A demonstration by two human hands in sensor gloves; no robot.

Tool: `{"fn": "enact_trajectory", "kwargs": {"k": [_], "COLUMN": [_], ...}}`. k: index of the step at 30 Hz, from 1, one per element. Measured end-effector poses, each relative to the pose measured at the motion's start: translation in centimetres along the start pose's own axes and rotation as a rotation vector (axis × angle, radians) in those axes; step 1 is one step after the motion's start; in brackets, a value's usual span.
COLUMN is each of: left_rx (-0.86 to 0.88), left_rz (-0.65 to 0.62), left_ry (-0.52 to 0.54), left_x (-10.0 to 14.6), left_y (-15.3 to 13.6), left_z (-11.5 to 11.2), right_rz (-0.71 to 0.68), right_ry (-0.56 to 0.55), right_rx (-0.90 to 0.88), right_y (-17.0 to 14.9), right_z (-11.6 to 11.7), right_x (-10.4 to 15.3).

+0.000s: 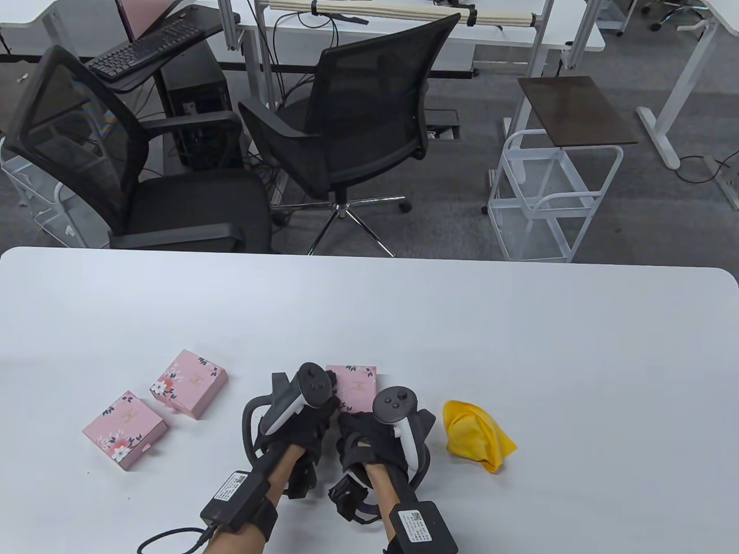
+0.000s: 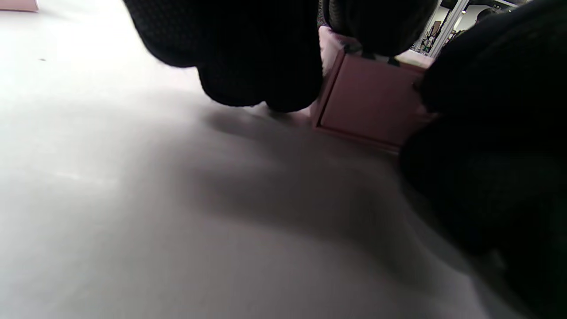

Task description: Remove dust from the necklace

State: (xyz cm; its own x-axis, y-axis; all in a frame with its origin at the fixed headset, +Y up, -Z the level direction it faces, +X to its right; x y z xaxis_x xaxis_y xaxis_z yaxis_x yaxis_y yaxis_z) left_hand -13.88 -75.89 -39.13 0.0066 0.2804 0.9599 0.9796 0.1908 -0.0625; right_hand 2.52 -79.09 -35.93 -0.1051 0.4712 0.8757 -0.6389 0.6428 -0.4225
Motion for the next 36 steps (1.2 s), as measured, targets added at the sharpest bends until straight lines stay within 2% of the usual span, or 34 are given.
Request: {"fn": "enact_trajectory", "kwargs": {"k": [14,31,36], "left_rx": [-0.022,-0.035,-0.026], "left_rz": [0.020,0.036,0.036], "left_ry": [-0.014,-0.035,-0.049], "left_x": [0.0,0.0,0.0], "left_y": [0.2,0.4,0.3], "left_z": [0.2,0.2,0.2], "right_rz": [0.090,0.059,0.066], "right_ry": [-0.007,-0.027,-0.013], "right_rx": [-0.152,-0.025,-0.049], "right_y": [-1.0,-2.1,-2.7], "right_z": [0.2,0.7,0.9], "right_x": [0.1,3.8,4.7]}}
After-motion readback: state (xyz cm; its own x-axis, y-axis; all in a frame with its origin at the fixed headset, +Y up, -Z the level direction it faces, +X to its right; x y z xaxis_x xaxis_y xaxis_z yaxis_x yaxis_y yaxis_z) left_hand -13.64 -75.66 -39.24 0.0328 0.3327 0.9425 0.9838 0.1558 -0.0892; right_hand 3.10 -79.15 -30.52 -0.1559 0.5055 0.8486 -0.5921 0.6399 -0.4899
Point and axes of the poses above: the tracker on the back of each hand, its own y axis roughly to the thumb side, its own x axis roughly from the fingertips to the wrist, z = x × y, the point moved 1 cm from there along -x, roughly from the wrist to the fingertips, and after that the axes turned 2 degrees about y, right-handed, at the moved point
